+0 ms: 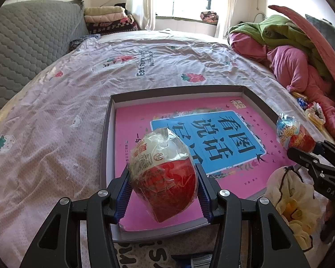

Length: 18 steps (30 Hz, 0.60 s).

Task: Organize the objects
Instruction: 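Lower both bagged apples into the grey tray and open both grippers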

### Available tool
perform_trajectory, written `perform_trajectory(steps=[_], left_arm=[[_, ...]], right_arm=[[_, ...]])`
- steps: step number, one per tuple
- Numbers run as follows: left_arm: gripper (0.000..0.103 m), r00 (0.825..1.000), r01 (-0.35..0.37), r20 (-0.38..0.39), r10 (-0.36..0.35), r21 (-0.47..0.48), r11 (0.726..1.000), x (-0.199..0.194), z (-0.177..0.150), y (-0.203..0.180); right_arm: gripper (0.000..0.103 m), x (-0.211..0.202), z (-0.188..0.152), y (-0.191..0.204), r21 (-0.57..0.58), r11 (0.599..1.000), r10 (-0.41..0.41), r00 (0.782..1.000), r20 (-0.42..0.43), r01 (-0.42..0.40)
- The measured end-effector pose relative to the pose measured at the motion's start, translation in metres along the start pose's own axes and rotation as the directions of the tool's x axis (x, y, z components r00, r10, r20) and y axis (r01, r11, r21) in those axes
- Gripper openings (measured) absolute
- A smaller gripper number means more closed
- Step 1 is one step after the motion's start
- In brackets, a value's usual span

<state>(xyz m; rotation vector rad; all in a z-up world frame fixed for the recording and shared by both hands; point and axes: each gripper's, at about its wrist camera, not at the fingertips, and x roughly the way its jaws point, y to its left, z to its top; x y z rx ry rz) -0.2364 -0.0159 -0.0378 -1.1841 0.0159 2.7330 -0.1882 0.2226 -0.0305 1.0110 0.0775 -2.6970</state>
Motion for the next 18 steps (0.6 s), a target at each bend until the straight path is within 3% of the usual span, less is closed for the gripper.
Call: perform_trajectory(steps=[18], left_arm=[[0.054, 0.999, -0.012, -0.034, 0.012, -0.021, 1.0, 0.013, -0.001, 0.008]], right_arm=[[0.048, 0.006, -0.004, 0.005, -0.017, 1.0, -0.024, 0.999, -0.029, 0.024]])
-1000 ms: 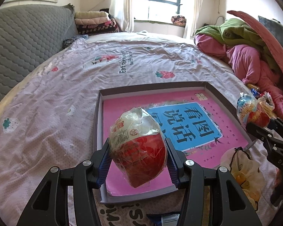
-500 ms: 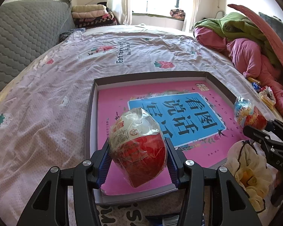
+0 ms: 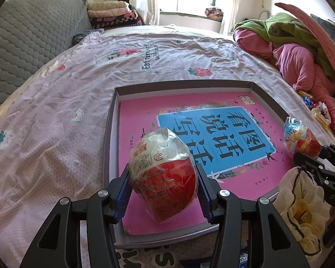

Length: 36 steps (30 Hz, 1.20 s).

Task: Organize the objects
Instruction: 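Lower both bagged apples into the grey tray and open both grippers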

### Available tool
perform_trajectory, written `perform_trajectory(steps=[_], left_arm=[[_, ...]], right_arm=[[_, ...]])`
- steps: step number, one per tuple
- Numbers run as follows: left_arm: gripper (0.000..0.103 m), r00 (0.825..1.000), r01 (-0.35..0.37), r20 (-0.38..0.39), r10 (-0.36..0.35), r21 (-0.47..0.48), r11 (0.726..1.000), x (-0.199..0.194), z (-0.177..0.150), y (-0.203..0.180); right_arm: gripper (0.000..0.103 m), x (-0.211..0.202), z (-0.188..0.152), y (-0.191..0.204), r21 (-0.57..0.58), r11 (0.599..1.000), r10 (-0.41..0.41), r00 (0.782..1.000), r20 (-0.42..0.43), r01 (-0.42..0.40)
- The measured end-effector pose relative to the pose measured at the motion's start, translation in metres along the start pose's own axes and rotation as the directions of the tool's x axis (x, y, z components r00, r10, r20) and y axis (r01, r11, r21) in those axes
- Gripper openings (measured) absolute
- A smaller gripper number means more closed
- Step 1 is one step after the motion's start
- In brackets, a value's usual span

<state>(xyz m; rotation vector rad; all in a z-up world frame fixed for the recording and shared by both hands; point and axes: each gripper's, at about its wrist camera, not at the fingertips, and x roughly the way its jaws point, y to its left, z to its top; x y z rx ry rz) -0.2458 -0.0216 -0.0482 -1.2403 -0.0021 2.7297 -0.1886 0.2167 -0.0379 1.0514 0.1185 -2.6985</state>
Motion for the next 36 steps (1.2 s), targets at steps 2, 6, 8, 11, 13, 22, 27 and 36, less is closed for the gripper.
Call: perform_trajectory(steps=[2, 6, 8, 11, 13, 22, 27, 36], left_arm=[[0.054, 1.0, 0.005, -0.007, -0.005, -0.006, 1.0, 0.001, 0.0, 0.002], [0.054, 1.0, 0.0, -0.013, 0.0, -0.016, 1.0, 0.004, 0.001, 0.003], [0.054, 1.0, 0.002, -0.02, -0.002, -0.024, 1.0, 0.005, 0.002, 0.004], [0.054, 1.0, -0.003, -0.018, 0.002, -0.027, 1.0, 0.006, 0.004, 0.005], [0.054, 1.0, -0.007, -0.017, 0.007, -0.029, 1.0, 0.007, 0.006, 0.006], [0.055, 1.0, -0.023, -0.017, 0.022, -0.031, 0.999, 0.012, 0.012, 0.005], [0.063, 0.999, -0.022, -0.028, 0.021, -0.038, 0.999, 0.014, 0.013, 0.007], [0.063, 0.999, -0.023, -0.032, 0.022, -0.041, 0.999, 0.011, 0.013, 0.006]], right_arm=[[0.048, 0.0, 0.0, 0.0, 0.0, 1.0, -0.005, 1.0, 0.0, 0.005], [0.048, 0.0, 0.0, 0.0, 0.001, 1.0, -0.009, 1.0, 0.0, 0.009], [0.048, 0.0, 0.0, 0.0, 0.001, 1.0, -0.01, 1.0, 0.0, 0.01], [0.048, 0.001, 0.0, 0.0, 0.001, 1.0, -0.012, 1.0, 0.001, 0.012], [0.048, 0.001, 0.001, -0.001, 0.002, 1.0, -0.014, 1.0, 0.001, 0.014], [0.048, 0.001, 0.001, -0.003, 0.011, 1.0, -0.019, 1.0, 0.007, 0.018], [0.048, 0.0, 0.0, -0.004, 0.019, 1.0, -0.017, 1.0, 0.01, 0.017], [0.048, 0.0, 0.0, -0.004, 0.016, 1.0, -0.027, 1.0, 0.017, 0.026]])
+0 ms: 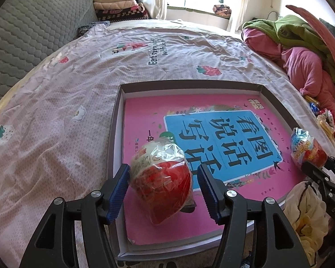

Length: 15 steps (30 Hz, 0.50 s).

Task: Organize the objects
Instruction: 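Lower both bagged apples into the grey tray and open both grippers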

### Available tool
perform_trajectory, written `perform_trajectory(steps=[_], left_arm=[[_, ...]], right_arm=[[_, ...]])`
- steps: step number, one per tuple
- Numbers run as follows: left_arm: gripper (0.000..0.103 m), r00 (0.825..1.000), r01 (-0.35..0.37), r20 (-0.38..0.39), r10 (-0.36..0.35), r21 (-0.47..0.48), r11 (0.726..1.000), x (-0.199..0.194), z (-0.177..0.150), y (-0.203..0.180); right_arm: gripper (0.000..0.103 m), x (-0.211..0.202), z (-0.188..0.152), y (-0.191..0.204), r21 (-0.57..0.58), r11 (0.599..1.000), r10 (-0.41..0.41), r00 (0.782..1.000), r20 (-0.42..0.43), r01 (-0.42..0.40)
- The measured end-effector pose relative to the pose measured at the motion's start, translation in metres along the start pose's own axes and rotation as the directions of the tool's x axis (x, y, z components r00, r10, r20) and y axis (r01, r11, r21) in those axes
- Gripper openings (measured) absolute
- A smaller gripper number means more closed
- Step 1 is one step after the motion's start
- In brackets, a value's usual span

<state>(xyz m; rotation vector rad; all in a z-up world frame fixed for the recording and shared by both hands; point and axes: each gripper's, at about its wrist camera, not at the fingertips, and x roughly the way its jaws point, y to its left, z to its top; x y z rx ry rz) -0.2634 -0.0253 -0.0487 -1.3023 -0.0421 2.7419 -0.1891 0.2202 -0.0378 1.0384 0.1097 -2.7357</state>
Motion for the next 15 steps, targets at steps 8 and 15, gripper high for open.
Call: perform_trajectory(steps=[8, 15], left_arm=[[0.064, 0.999, 0.013, 0.03, -0.013, 0.006, 1.0, -0.016, 0.002, -0.003], [0.064, 0.998, 0.018, 0.058, -0.019, 0.01, 1.0, -0.034, 0.002, -0.007]], right_arm=[[0.055, -0.008, 0.002, 0.002, -0.015, 1.0, -0.011, 0.999, 0.032, 0.012], [0.055, -0.015, 0.004, 0.004, -0.024, 1.0, -0.013, 0.999, 0.052, 0.014]])
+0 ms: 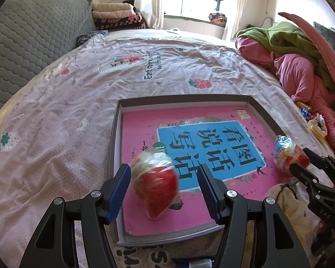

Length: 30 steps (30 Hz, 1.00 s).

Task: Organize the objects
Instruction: 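Lower both bagged apples into the grey tray and open both grippers, then withdraw both open grippers back from the tray over the bed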

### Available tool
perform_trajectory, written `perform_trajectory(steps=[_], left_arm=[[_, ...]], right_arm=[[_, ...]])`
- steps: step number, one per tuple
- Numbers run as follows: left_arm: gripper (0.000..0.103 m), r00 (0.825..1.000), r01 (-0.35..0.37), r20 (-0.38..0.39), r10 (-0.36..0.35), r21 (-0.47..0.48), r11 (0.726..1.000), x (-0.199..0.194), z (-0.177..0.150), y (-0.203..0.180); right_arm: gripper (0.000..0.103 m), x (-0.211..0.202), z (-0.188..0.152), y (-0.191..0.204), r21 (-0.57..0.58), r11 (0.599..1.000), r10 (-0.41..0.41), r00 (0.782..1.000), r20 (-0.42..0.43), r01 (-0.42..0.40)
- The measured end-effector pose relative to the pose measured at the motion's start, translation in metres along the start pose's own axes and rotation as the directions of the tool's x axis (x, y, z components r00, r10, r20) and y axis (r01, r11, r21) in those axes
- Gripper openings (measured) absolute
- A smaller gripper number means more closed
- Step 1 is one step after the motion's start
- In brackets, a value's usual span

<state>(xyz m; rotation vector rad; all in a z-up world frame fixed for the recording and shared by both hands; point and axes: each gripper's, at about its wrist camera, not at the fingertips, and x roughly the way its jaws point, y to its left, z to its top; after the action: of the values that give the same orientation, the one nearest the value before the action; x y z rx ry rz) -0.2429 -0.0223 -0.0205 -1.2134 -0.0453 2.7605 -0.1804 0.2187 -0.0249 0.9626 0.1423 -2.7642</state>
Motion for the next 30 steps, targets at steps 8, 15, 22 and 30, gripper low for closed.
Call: perform_trajectory(steps=[8, 15, 22, 30], left_arm=[[0.064, 0.999, -0.003, 0.037, 0.003, -0.006, 1.0, -0.024, 0.0, 0.0], [0.064, 0.998, -0.002, 0.062, 0.004, -0.028, 1.0, -0.044, -0.005, 0.003], [0.064, 0.996, 0.001, 0.092, 0.003, -0.046, 0.999, -0.058, -0.015, 0.001], [0.064, 0.993, -0.022, 0.117, 0.02, 0.019, 1.0, -0.067, -0.028, -0.017]], right_arm=[[0.055, -0.008, 0.003, 0.0, -0.002, 1.0, 0.001, 1.0, 0.03, -0.001], [0.055, -0.016, 0.006, 0.001, 0.0, 1.0, 0.007, 0.998, 0.062, -0.007], [0.055, -0.023, 0.007, 0.004, -0.008, 1.0, 0.018, 0.996, 0.084, -0.018], [0.055, -0.031, 0.008, 0.005, -0.003, 1.0, 0.028, 0.994, 0.107, -0.027]])
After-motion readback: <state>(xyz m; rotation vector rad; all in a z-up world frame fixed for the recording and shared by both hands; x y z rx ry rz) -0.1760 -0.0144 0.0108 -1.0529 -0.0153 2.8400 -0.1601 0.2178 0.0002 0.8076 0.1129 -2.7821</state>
